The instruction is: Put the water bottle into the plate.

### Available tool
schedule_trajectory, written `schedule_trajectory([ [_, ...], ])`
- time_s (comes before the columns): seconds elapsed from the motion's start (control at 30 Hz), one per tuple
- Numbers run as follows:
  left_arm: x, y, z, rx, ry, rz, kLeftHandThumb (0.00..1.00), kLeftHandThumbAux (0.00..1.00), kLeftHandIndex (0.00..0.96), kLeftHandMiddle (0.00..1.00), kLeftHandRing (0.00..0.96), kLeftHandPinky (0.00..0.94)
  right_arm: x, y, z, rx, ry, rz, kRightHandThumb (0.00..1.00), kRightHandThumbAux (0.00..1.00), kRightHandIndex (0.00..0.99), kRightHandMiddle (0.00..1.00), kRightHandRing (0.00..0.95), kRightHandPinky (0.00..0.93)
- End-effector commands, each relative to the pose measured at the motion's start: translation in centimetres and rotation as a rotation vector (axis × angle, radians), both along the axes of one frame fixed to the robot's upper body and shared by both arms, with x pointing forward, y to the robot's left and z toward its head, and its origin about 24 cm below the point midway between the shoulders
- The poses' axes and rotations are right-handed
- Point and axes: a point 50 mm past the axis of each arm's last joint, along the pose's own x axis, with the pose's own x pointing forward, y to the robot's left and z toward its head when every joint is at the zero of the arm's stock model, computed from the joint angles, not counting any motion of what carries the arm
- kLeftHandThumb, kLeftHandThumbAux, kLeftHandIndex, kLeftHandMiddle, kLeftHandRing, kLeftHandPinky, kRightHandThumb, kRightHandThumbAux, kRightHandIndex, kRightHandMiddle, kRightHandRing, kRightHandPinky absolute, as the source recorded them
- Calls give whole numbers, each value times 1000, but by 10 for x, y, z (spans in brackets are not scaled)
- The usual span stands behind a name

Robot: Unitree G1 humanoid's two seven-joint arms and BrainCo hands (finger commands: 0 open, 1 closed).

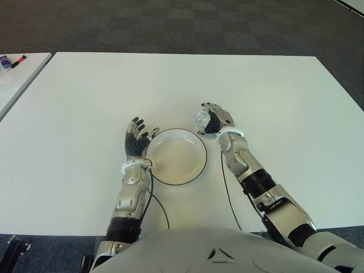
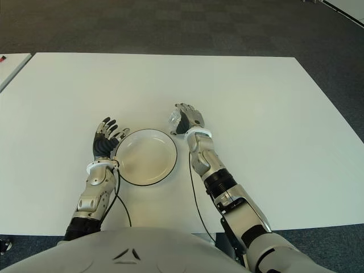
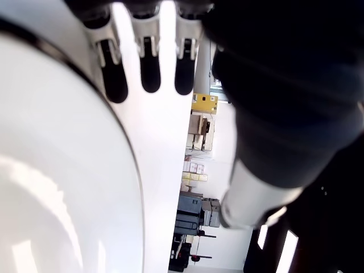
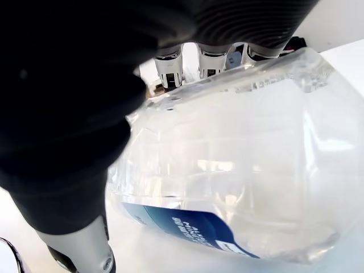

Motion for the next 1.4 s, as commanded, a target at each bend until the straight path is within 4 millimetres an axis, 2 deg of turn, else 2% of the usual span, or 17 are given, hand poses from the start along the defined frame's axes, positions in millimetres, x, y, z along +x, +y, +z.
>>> schedule_trajectory([
  [0.03, 1, -18, -3, -78, 28, 5, 52, 905, 147, 177, 161, 191, 1, -2, 0, 3, 13, -5, 990, 832, 0, 0, 0, 0],
  [0.33, 0, -18, -3, -75, 27, 5, 52, 909, 145, 177, 157, 182, 1, -3, 0, -11, 17, 3, 940, 833, 0, 0, 0, 0],
  [0.77, 0, -17, -3, -70, 29, 0, 62, 905, 139, 171, 153, 180, 3, -4, 4, -21, 14, -62, 951, 826, 0, 0, 0, 0],
  [1.4, 0, -15, -4, -66, 30, 1, 64, 906, 144, 168, 149, 183, 3, -5, 5, -7, -15, -105, 907, 856, 0, 0, 0, 0],
])
